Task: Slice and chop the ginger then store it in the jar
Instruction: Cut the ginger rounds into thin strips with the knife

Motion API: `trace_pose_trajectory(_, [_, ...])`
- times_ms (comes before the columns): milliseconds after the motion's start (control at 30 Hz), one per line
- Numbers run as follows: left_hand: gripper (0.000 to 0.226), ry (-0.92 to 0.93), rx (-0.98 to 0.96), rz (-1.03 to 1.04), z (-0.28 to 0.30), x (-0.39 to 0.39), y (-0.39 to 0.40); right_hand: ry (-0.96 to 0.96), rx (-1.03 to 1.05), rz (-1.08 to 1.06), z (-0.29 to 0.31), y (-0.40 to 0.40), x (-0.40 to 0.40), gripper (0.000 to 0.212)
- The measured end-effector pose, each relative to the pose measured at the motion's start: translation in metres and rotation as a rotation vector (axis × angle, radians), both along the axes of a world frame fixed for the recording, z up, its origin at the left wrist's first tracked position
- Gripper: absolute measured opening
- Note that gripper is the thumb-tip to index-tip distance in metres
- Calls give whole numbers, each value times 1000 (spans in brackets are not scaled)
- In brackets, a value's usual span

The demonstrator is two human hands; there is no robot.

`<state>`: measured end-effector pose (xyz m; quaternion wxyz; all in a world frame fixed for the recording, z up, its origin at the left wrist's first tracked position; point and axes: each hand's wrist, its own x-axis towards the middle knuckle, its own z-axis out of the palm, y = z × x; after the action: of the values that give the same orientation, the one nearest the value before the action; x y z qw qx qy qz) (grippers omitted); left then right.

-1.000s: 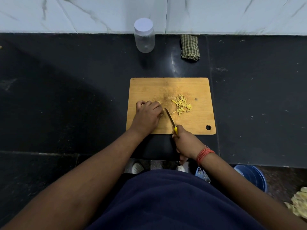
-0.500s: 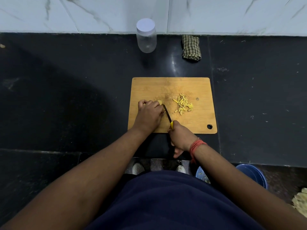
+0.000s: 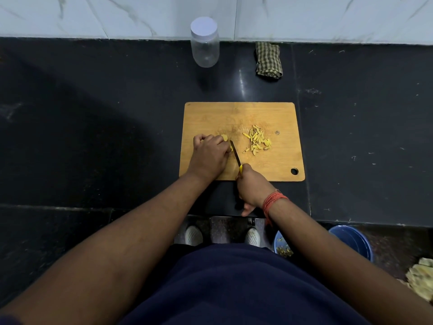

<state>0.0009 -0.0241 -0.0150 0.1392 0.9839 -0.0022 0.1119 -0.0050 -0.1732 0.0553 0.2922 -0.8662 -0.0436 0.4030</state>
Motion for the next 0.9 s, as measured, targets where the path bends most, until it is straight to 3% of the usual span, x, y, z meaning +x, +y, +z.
trace_pose_trajectory(267, [13, 5, 25, 5, 2, 1, 0, 104, -15, -56, -12, 6, 3, 29])
trace_pose_trajectory(367, [14, 12, 31, 17, 3, 1, -1, 130, -33, -114, -16, 5, -2, 14])
trace_pose_trajectory(433, [14, 10, 43, 31, 3, 0, -2, 8, -236, 171, -8, 3, -8, 22])
trace_pose_trajectory(533, [13, -1, 51, 59, 2, -1, -4, -4, -53, -36, -19, -6, -9, 20])
trace_pose_trajectory(600, [12, -2, 49, 67, 1, -1, -5, -37, -66, 23, -18, -8, -13, 30])
trace_pose_trajectory(767, [8, 1, 26, 77, 2, -2, -6, -26, -108, 105, -18, -24, -30, 34])
trace_pose_trajectory(900, [7, 6, -1, 78, 3, -3, -6, -31, -70, 74, -4, -38, -31, 22])
